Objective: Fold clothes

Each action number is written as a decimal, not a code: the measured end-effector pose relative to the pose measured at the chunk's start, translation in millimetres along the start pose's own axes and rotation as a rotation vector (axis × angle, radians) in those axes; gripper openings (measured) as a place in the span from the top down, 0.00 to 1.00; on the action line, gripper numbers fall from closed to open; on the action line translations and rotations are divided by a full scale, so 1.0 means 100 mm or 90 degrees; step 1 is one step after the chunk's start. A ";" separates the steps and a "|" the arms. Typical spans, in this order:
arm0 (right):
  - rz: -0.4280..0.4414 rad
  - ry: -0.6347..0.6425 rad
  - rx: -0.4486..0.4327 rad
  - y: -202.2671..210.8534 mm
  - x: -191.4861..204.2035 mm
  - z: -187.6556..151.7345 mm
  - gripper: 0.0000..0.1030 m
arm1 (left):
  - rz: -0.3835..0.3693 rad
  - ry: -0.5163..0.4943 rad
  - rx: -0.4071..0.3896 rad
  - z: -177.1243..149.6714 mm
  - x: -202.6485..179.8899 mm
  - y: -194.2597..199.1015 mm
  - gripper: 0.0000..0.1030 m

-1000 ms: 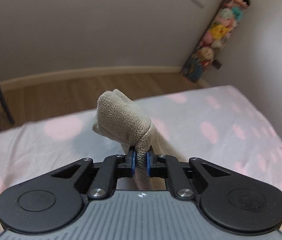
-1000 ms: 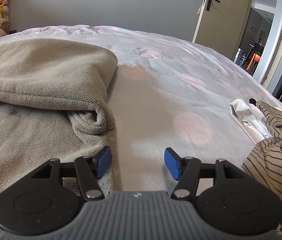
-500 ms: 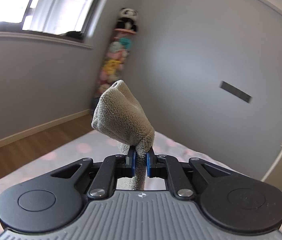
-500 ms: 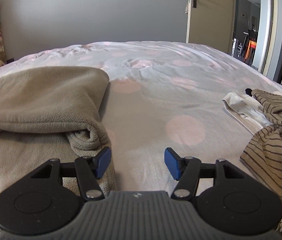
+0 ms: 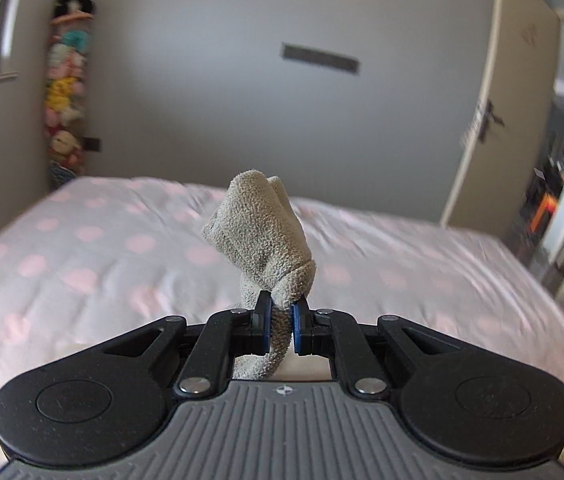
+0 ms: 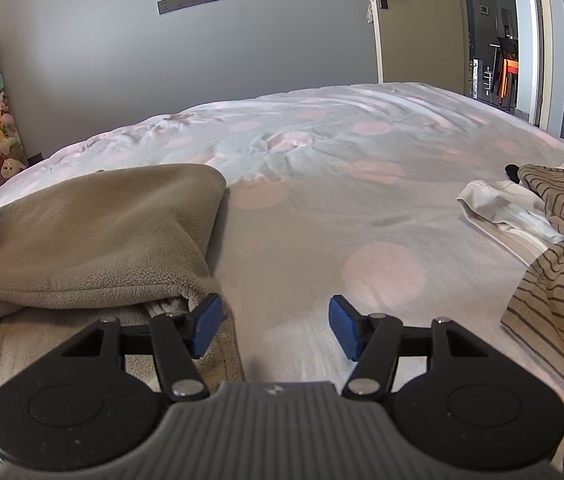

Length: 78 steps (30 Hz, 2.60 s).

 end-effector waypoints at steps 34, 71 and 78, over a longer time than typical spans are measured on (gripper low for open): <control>0.112 -0.040 -0.023 0.07 0.20 0.16 0.41 | 0.026 -0.172 0.110 -1.44 0.46 0.30 0.56; 0.169 -0.037 0.142 -0.98 0.94 0.61 0.90 | 0.173 -0.077 0.203 -1.72 2.18 -0.16 0.79; 0.209 0.049 0.164 -0.25 0.86 0.59 0.81 | 0.118 -0.135 0.185 -1.70 1.91 0.63 0.77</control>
Point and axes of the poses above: each gripper's, at about its wrist camera, not at the fingertips, and y roughly against the way its jaws point, x to its left, z to its top, the point moved 2 cm from there along -y, roughly the way its jaws point, and after that the axes turned 4 degrees about z, right-handed, at the moved point
